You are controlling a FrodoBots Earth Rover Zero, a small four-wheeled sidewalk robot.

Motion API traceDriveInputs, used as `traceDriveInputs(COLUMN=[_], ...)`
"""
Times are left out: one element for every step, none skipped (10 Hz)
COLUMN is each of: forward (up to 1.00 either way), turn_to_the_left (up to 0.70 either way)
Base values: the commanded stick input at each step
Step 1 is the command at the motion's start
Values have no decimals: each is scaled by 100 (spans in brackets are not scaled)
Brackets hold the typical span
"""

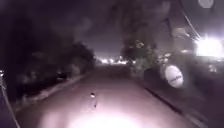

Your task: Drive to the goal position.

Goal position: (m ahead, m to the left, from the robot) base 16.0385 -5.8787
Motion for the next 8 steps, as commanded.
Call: traceDriveInputs(forward=[50, 50, 50, 50, 50, 50, 50, 50], turn_to_the_left=[0, 0, 0, 0, 0, 0, 0, 0])
